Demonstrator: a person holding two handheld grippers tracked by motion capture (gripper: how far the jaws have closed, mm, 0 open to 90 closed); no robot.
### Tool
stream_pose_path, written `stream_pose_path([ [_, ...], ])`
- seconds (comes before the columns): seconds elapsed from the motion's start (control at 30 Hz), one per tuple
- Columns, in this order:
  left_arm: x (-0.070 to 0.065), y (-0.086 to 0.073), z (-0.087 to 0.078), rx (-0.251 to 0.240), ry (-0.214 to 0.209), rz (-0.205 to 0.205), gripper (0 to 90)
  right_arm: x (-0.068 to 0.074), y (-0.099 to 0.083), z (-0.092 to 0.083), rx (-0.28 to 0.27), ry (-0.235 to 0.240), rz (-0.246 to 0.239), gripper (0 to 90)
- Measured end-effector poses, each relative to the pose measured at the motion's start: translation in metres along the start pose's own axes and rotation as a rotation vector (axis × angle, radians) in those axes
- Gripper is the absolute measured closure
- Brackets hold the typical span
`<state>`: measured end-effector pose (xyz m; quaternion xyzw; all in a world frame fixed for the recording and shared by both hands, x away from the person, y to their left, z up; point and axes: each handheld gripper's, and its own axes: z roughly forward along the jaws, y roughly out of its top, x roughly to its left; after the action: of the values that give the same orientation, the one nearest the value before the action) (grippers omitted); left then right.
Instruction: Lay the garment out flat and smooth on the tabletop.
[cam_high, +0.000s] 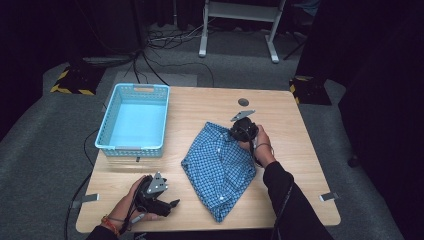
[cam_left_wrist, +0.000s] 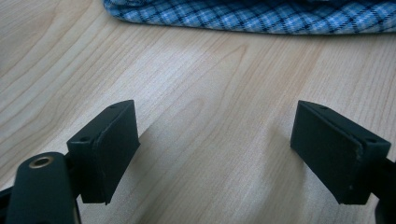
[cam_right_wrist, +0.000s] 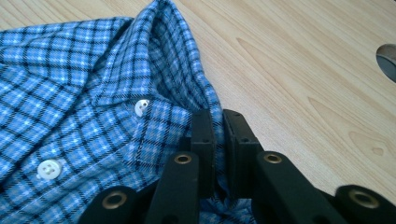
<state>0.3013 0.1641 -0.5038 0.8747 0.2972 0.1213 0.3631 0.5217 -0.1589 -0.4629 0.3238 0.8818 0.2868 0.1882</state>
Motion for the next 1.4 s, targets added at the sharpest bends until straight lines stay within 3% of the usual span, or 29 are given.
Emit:
stream_pose_path([
  [0.27, 0.0, 0.0, 0.0, 0.0, -0.001, 0.0, 15.1, -0.007, -0.003, 0.007, 0.011, -0.011, 0.037, 84.2],
  [0.73, 0.0, 0.0, 0.0, 0.0, -0.001, 0.001, 15.1, -0.01, -0.006, 0.016, 0.043, -0.046, 0.028, 80.8],
  [0.83, 0.0, 0.0, 0.0, 0.0, -0.002, 0.0, 15.1, -0.013, -0.008, 0.018, 0.035, -0.041, 0.048, 79.5],
  [0.93, 0.0, 0.0, 0.0, 0.0, -0.001, 0.0, 15.1, -0.014, -0.007, 0.018, 0.039, -0.043, 0.048, 73.8],
  [1.0, 0.0, 0.0, 0.0, 0.0, -0.002, 0.0, 15.1, -0.017, -0.007, 0.019, 0.041, -0.064, 0.059, 59.5],
  [1.03, 0.0, 0.0, 0.0, 0.0, -0.001, 0.0, 15.1, -0.019, -0.007, 0.019, 0.042, -0.073, 0.073, 57.0],
  [1.2, 0.0, 0.0, 0.0, 0.0, -0.003, 0.002, 15.0, -0.022, -0.01, 0.017, 0.033, -0.079, 0.104, 49.9],
  [1.4, 0.0, 0.0, 0.0, 0.003, -0.003, 0.004, 15.1, -0.022, -0.01, 0.008, 0.012, -0.097, 0.097, 44.9],
])
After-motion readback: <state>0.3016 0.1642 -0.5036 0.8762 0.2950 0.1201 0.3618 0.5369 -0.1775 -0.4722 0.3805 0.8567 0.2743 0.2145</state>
